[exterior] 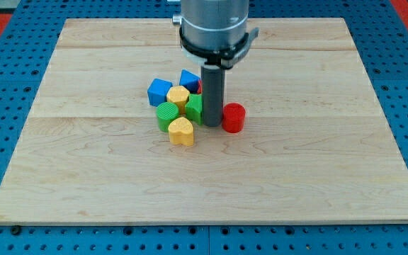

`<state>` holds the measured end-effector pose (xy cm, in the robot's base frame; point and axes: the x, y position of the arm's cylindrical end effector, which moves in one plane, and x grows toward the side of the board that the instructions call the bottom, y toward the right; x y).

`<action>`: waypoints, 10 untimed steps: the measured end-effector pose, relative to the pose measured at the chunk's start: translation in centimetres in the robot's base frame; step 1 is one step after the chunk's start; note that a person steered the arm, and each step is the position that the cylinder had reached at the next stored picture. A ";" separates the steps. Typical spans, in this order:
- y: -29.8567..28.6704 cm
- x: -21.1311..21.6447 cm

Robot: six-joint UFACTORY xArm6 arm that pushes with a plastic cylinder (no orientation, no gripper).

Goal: Separate the red circle from group of blocks

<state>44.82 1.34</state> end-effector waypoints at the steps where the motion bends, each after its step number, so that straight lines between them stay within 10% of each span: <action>1: 1.5 0.0; 5: 8.6 2.2; 10: 12.8 -7.6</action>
